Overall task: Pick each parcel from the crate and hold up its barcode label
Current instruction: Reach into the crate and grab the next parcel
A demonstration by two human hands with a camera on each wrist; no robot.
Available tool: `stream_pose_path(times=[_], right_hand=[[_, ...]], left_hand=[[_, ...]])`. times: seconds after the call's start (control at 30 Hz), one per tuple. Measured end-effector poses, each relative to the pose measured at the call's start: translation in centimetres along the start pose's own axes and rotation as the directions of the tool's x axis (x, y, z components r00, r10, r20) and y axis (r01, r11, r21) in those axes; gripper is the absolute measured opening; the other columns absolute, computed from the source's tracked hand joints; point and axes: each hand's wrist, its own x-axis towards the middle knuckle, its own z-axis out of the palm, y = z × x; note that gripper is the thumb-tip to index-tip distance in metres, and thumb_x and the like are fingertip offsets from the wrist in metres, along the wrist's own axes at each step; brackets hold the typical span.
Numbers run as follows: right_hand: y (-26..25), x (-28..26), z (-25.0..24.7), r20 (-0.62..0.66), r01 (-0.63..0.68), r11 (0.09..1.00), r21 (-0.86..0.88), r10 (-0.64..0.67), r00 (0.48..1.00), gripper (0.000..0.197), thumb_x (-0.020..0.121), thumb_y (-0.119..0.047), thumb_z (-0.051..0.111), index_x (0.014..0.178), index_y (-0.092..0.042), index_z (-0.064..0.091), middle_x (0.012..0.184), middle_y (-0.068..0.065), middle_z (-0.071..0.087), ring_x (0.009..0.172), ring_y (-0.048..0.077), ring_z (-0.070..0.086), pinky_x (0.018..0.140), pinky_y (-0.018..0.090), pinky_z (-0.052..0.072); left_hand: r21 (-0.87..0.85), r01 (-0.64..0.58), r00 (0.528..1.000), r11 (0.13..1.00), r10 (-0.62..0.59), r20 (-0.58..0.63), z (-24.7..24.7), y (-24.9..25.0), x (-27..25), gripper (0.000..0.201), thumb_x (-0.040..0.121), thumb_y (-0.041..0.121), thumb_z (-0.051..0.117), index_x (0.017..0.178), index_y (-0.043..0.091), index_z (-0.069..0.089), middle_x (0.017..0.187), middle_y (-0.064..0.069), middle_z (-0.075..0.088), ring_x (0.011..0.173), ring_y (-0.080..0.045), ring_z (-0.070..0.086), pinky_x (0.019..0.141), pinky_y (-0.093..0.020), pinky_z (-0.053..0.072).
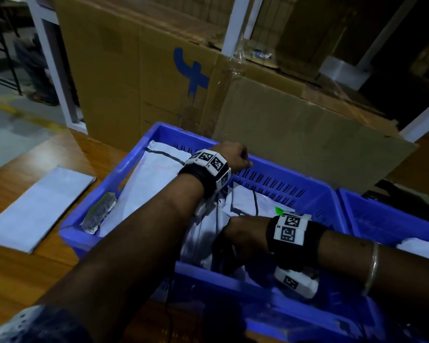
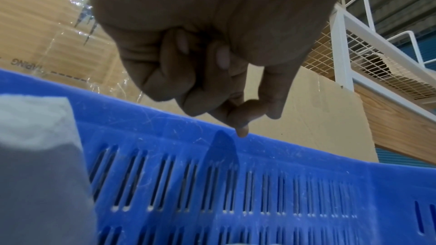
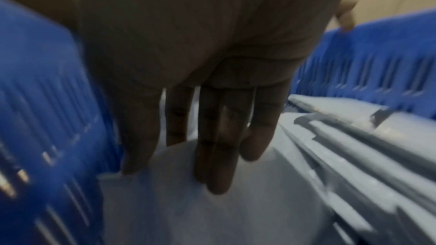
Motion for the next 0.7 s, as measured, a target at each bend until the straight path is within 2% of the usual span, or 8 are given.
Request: stream_pose_path(times=[0.1, 0.23, 0.3, 0.4, 0.43, 0.53, 0.63, 0.7], right_hand=[[0.0, -1.9, -0.9, -0.056, 0.008, 0.999, 0.035, -0.006, 0.998, 0.03, 0.082, -0.048, 0.072, 0.105, -0.029, 0.071, 0.095, -0.006, 0.073, 0.086, 0.012, 0.067, 0.078, 0.029, 0.054], [0.2, -3.8, -1.4, -0.078, -0.058, 0.998, -0.007, 0.058, 0.995, 0.034, 0.08, -0.058, 0.069, 0.1, -0.031, 0.068, 0.081, -0.009, 0.069, 0.076, 0.01, 0.062, 0.071, 0.025, 0.049], [0.3, -4.4, -1.5, -0.082, -0.074, 0.996, -0.055, 0.069, 0.994, 0.039, 0.079, -0.06, 0.069, 0.104, -0.03, 0.066, 0.077, -0.009, 0.066, 0.071, 0.009, 0.055, 0.064, 0.019, 0.041], [0.3, -5.2, -1.5, -0.072, -0.09, 0.987, -0.13, 0.081, 0.994, 0.039, 0.081, -0.054, 0.07, 0.11, -0.028, 0.063, 0.084, -0.007, 0.07, 0.069, 0.004, 0.047, 0.057, 0.004, 0.021], [0.3, -5.5, -1.5, -0.082, -0.1, 0.987, -0.123, 0.09, 0.993, 0.037, 0.082, -0.053, 0.07, 0.108, -0.028, 0.064, 0.083, -0.007, 0.07, 0.069, 0.004, 0.048, 0.056, 0.005, 0.022], [0.4, -6.0, -1.7, -0.114, -0.128, 0.99, -0.056, 0.121, 0.986, 0.036, 0.078, -0.058, 0.072, 0.095, -0.027, 0.065, 0.073, -0.008, 0.066, 0.065, 0.006, 0.053, 0.055, 0.015, 0.037], [0.3, -6.2, -1.6, -0.102, -0.158, 0.985, -0.065, 0.15, 0.983, 0.031, 0.078, -0.049, 0.075, 0.094, -0.024, 0.065, 0.068, -0.012, 0.056, 0.063, 0.008, 0.049, 0.053, 0.014, 0.034], [0.3, -6.3, -1.2, -0.103, -0.17, 0.983, -0.073, 0.162, 0.981, 0.025, 0.079, -0.038, 0.075, 0.095, -0.022, 0.065, 0.066, -0.012, 0.05, 0.065, 0.011, 0.047, 0.052, 0.015, 0.031]], left_hand=[[0.0, -0.003, 1.0, 1.0, 0.003, 0.017, -0.1, 0.1, -0.1, 0.031, 0.091, 0.045, 0.06, 0.111, 0.022, 0.066, 0.119, -0.006, 0.063, 0.107, -0.024, 0.059, 0.076, -0.026, 0.041], [0.005, -0.003, 0.999, 1.0, 0.003, 0.032, 0.0, 0.2, -0.1, 0.032, 0.091, 0.045, 0.06, 0.111, 0.021, 0.066, 0.118, -0.007, 0.064, 0.105, -0.024, 0.059, 0.075, -0.025, 0.04], [0.009, -0.005, 0.999, 1.0, 0.004, 0.035, 0.1, 0.2, -0.2, 0.033, 0.091, 0.045, 0.06, 0.112, 0.02, 0.066, 0.117, -0.007, 0.064, 0.105, -0.024, 0.059, 0.075, -0.025, 0.04], [0.022, -0.011, 0.999, 1.0, 0.01, 0.038, 0.2, 0.2, -0.2, 0.034, 0.091, 0.044, 0.06, 0.112, 0.019, 0.066, 0.116, -0.008, 0.064, 0.105, -0.024, 0.059, 0.075, -0.024, 0.041], [0.024, -0.014, 0.999, 1.0, 0.013, 0.045, 0.2, 0.2, -0.2, 0.033, 0.091, 0.044, 0.06, 0.112, 0.019, 0.066, 0.115, -0.008, 0.064, 0.104, -0.024, 0.059, 0.075, -0.025, 0.041], [0.028, -0.018, 0.999, 0.999, 0.016, 0.049, 0.3, 0.1, -0.1, 0.033, 0.091, 0.045, 0.06, 0.11, 0.019, 0.066, 0.115, -0.008, 0.064, 0.096, -0.021, 0.057, 0.074, -0.026, 0.042], [0.046, -0.017, 0.998, 0.999, 0.014, 0.054, 0.3, 0.2, -0.2, 0.034, 0.091, 0.046, 0.06, 0.112, 0.02, 0.066, 0.115, -0.007, 0.064, 0.089, -0.019, 0.053, 0.073, -0.026, 0.041], [0.052, -0.017, 0.998, 0.999, 0.014, 0.056, 0.3, 0.2, -0.3, 0.033, 0.091, 0.046, 0.06, 0.112, 0.02, 0.065, 0.115, -0.008, 0.064, 0.092, -0.021, 0.055, 0.073, -0.026, 0.04]])
